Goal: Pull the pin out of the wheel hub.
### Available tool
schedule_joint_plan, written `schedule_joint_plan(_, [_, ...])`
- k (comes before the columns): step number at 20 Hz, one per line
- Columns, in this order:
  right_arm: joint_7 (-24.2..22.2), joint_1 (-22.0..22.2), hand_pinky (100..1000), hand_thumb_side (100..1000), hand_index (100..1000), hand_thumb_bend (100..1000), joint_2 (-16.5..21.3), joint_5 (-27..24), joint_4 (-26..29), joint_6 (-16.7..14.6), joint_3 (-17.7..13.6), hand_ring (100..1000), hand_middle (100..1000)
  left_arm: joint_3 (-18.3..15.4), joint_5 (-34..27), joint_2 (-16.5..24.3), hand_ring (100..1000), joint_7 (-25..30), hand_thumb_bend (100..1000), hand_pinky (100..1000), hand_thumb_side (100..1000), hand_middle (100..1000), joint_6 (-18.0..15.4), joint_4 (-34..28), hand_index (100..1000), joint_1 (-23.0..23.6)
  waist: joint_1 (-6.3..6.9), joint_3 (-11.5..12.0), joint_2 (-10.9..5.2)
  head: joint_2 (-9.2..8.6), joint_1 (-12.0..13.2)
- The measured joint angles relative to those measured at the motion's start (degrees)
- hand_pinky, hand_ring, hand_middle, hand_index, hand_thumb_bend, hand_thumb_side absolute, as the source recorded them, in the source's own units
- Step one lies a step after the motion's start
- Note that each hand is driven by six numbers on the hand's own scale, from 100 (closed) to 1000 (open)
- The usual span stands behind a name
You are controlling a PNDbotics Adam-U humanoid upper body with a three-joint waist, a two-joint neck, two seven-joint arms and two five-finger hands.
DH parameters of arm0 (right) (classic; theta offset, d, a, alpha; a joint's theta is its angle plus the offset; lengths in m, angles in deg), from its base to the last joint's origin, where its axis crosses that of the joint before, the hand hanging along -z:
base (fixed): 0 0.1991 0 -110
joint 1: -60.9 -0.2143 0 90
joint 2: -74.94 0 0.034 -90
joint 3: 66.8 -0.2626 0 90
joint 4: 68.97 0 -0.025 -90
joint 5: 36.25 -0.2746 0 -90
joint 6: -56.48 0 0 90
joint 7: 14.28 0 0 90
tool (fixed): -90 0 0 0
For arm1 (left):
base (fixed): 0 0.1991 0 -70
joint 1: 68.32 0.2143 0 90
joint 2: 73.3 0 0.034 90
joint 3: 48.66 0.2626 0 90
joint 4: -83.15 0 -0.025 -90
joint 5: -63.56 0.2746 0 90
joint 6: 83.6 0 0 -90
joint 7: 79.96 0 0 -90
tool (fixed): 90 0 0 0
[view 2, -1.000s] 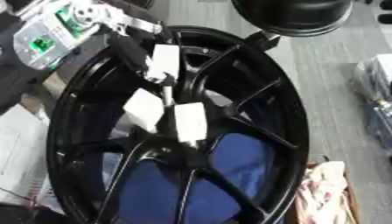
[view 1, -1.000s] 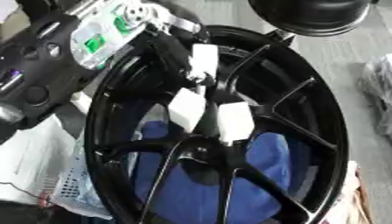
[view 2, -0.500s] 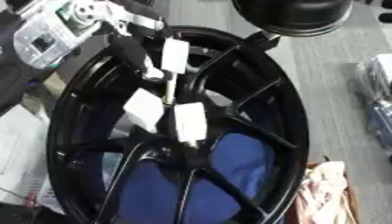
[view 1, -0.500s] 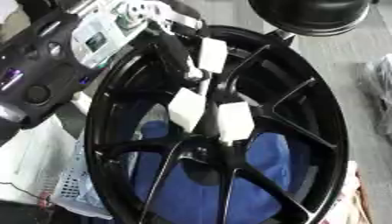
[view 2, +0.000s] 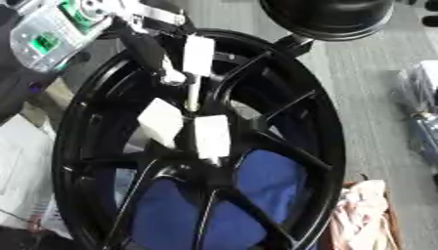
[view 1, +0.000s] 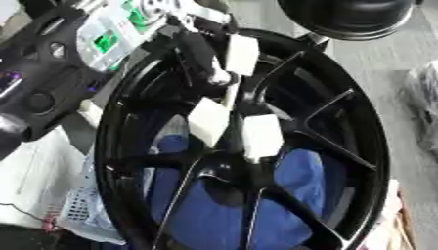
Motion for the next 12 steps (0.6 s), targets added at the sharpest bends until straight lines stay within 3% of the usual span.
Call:
schedule_joint_plan(4, [0.01,0.0,578,758,633,100,-0.19,0.0,0.0,-0.01,-0.15,599,537,-0.46,-0.22,-0.24,454,-0.08,100,633,428,503,0.89,-0.08,669,-0.06,0.01,0.0,0.0,0.0,0.03])
schedule_joint_plan(12, [0.02,0.03,578,757,634,100,-0.45,-0.04,0.0,-0.02,-0.36,601,539,-7.4,-5.21,-0.38,392,-3.35,100,596,282,451,6.37,-5.8,625,-0.55,-0.24,0.37,0.0,0.0,0.04])
